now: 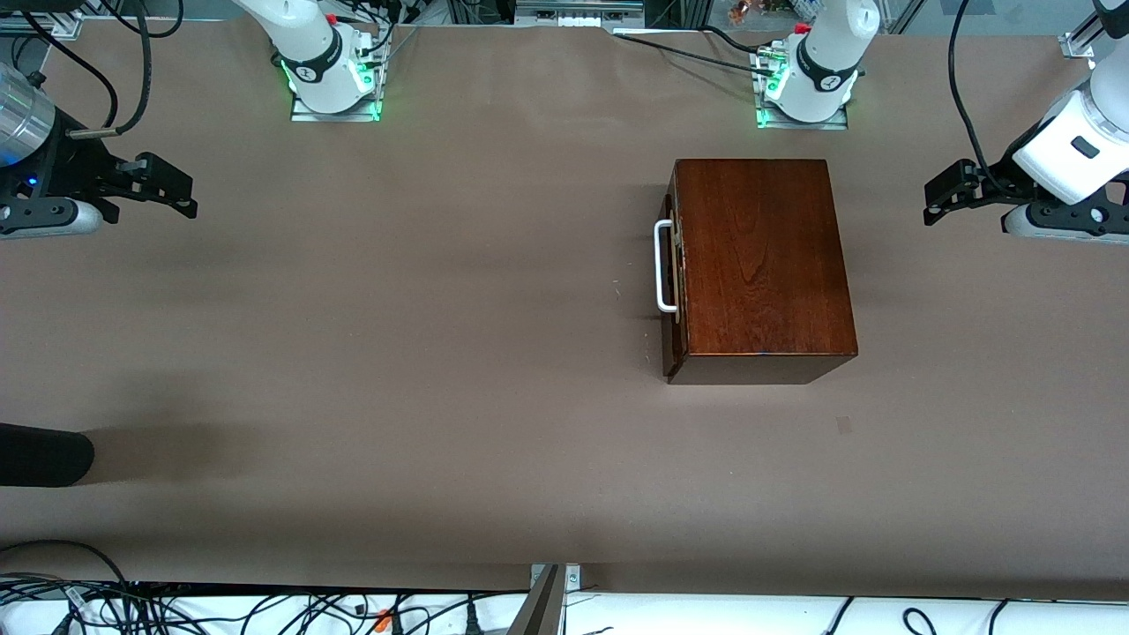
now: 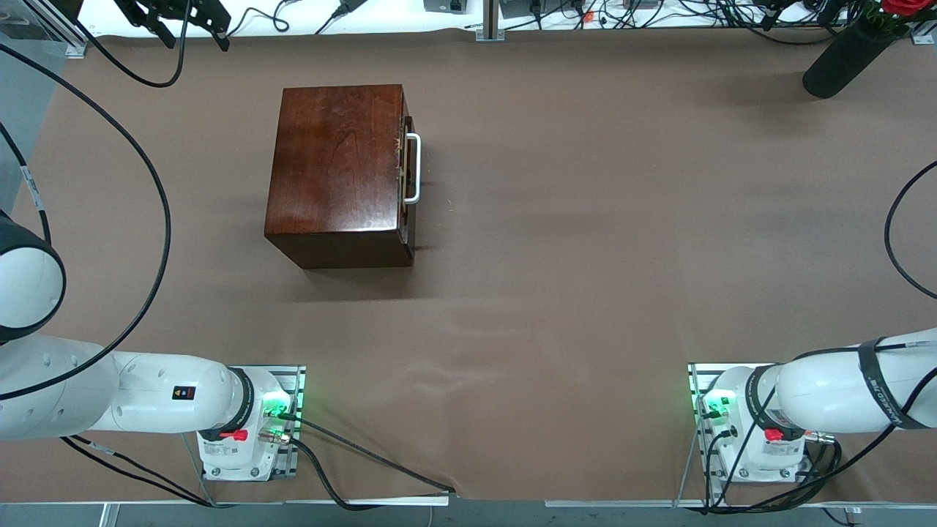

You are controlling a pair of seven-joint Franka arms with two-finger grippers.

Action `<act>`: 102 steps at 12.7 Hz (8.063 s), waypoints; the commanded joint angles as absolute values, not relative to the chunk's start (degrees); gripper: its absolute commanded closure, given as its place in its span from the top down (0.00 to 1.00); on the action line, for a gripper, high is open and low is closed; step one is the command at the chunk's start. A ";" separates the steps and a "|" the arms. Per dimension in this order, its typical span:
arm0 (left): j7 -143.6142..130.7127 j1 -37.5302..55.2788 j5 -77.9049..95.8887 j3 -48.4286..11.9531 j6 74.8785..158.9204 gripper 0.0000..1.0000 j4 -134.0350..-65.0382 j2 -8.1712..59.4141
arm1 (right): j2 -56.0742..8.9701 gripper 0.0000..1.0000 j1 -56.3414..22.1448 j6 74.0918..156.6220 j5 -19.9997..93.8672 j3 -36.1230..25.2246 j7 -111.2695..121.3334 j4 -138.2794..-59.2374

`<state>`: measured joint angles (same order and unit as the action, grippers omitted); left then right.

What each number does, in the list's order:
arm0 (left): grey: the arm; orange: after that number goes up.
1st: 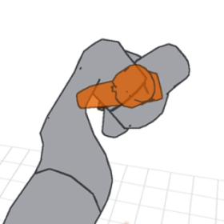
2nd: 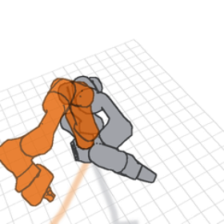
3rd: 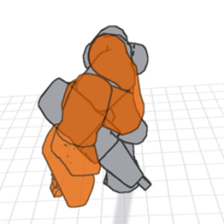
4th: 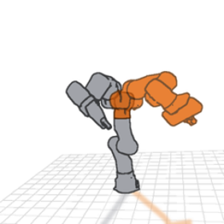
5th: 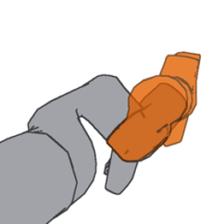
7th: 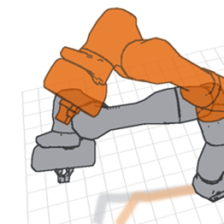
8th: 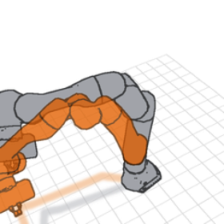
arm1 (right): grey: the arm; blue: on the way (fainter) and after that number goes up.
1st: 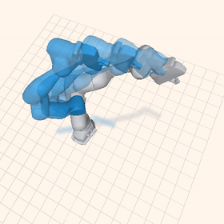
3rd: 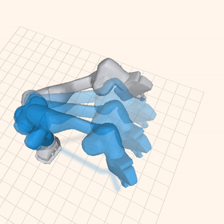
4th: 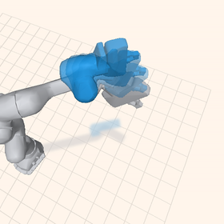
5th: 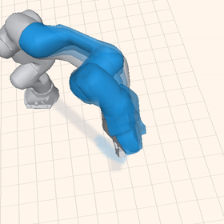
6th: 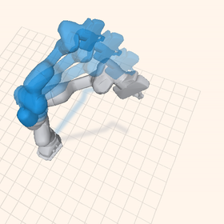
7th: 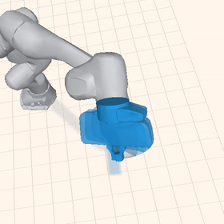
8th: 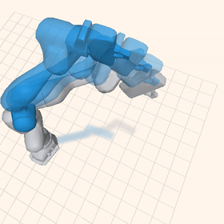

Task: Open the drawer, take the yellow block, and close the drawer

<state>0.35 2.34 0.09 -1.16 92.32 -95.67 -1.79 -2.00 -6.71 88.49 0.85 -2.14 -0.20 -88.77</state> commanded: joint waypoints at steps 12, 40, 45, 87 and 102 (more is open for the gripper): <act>-0.26 2.72 -0.44 -1.23 90.44 1.00 -93.43 -1.05 | -2.02 1.00 -6.06 87.71 0.62 -1.58 -0.26 -88.07; -33.21 19.40 -2.27 -17.93 97.03 1.00 -86.31 21.78 | -2.11 1.00 -6.06 87.71 0.62 -1.67 -0.18 -88.07; -37.78 22.59 -7.03 -18.02 102.83 1.00 -87.45 28.82 | -2.11 1.00 -6.06 87.71 0.53 -1.67 -0.26 -88.07; -55.55 30.94 -1.14 -18.19 121.11 1.00 -86.40 36.47 | -2.11 1.00 -5.98 87.71 0.61 -1.76 -0.09 -88.07; -48.19 25.95 -2.20 -17.58 93.02 1.00 -74.72 26.90 | -2.11 1.00 -5.98 87.63 0.53 -1.76 -1.05 -88.50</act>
<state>-52.98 28.85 -3.36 -17.76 98.10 -77.70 27.57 -2.02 -6.68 88.44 0.85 -2.27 -0.22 -88.80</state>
